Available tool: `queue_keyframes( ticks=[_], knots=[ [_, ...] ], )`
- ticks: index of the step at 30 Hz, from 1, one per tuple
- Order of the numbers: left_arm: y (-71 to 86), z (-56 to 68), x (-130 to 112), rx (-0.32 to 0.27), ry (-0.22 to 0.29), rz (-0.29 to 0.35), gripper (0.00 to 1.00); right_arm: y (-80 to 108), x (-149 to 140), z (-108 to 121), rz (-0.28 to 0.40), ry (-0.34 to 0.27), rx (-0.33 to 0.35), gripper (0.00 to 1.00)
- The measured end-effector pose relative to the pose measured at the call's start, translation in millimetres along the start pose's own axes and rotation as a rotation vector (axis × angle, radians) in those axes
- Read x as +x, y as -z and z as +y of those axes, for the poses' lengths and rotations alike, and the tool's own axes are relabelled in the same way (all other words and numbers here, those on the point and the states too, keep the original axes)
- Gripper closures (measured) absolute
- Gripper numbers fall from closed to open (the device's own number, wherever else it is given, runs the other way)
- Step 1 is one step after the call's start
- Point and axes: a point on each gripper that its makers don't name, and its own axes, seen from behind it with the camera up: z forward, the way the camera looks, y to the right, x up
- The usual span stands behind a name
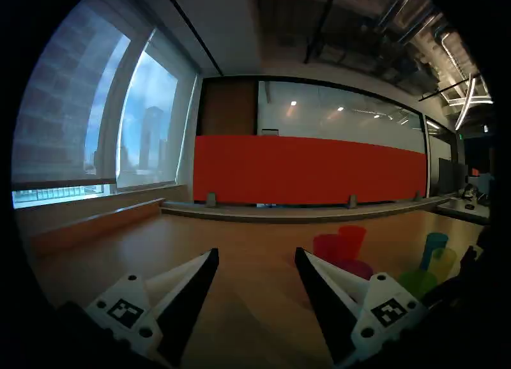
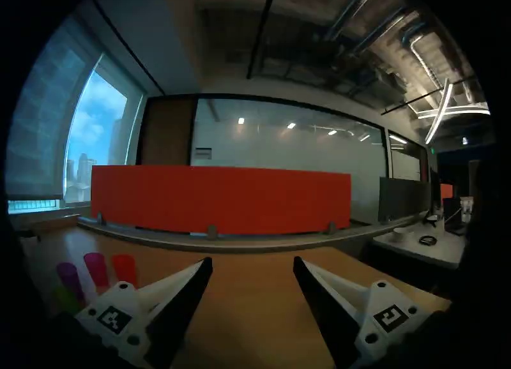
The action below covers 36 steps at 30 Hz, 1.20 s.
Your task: Pour water
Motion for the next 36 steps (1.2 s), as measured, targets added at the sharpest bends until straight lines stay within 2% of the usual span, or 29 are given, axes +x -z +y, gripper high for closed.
queue_keyframes(
  ticks=[6, 23, 36],
  knots=[
    [-2.5, 5.4, -2.7, -0.010, -0.033, 0.000, 0.12, 1.1, 2.9, -0.4, 0.005, 0.003, 0.003, 0.02],
    [-3.1, 6.0, -2.9, -0.005, -0.037, -0.001, 0.12, 4.6, -3.9, 7.3, 0.008, 0.007, -0.004, 0.02],
    [-3.0, 5.8, -3.2, -0.004, -0.038, -0.001, 0.12, -3.7, -52.3, -25.8, -0.022, 0.047, 0.058, 0.01]
  ],
)
